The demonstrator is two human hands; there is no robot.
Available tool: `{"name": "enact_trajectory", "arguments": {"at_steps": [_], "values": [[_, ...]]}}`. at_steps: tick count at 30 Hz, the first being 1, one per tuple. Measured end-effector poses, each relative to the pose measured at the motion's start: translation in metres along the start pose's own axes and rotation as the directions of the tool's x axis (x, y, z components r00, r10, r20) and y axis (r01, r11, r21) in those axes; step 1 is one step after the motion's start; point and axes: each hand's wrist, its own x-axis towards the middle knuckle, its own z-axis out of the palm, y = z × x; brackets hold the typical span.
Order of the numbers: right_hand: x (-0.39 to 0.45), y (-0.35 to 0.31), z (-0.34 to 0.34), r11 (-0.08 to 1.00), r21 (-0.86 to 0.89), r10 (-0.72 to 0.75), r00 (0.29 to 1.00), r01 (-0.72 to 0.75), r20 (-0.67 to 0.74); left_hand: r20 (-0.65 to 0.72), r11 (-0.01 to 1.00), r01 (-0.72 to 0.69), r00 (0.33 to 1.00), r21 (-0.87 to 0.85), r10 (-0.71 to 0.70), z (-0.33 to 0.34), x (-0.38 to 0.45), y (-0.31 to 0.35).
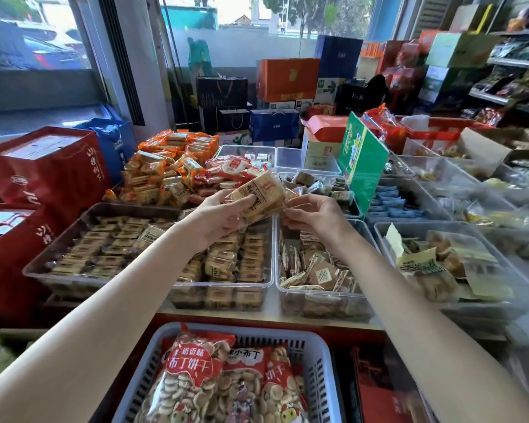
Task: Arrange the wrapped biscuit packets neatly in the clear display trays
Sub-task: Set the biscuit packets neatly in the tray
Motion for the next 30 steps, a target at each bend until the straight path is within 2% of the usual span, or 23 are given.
{"name": "enact_trajectory", "arguments": {"at_steps": [3, 8, 11, 15, 17, 20, 24, 28, 30], "values": [[0.001, -0.003, 0.007, 1.0, 0.004, -0.021, 0.995, 0.021, -0.094, 0.01, 1.0, -0.003, 1.0, 0.026, 0.003, -0.002, -0.005, 0.006], [0.001, -0.005, 0.014, 0.986, 0.164, 0.054, 0.995, -0.04, -0.081, 0.104, 0.997, -0.033, 0.994, 0.076, 0.025, -0.023, -0.011, 0.015], [0.002, -0.005, 0.023, 0.996, 0.084, 0.048, 0.995, -0.04, -0.092, 0.142, 0.998, -0.024, 0.99, 0.064, 0.014, -0.033, -0.011, 0.017], [0.006, -0.005, 0.029, 0.994, -0.107, 0.025, 0.993, -0.038, -0.117, 0.144, 0.998, -0.024, 0.989, 0.065, 0.014, -0.043, -0.011, 0.019], [0.006, -0.009, 0.03, 0.986, -0.162, 0.009, 0.992, -0.029, -0.124, 0.181, 0.992, -0.038, 0.983, 0.119, 0.016, -0.048, -0.01, 0.02], [0.009, -0.016, 0.036, 0.991, -0.127, -0.045, 0.989, 0.027, -0.143, 0.205, 0.972, -0.067, 0.979, 0.224, 0.021, -0.05, -0.005, 0.02], [0.019, -0.016, 0.045, 0.976, -0.211, -0.099, 0.964, 0.047, -0.246, 0.245, 0.932, -0.112, 0.969, 0.345, 0.026, -0.051, 0.002, 0.022], [0.027, -0.014, 0.048, 0.998, -0.011, -0.066, 0.962, 0.065, -0.264, 0.264, 0.937, -0.113, 0.964, 0.329, 0.023, -0.059, 0.013, 0.023], [0.031, -0.014, 0.049, 0.999, 0.012, -0.04, 0.965, 0.045, -0.258, 0.266, 0.942, -0.107, 0.964, 0.318, 0.02, -0.064, 0.019, 0.022]]}}
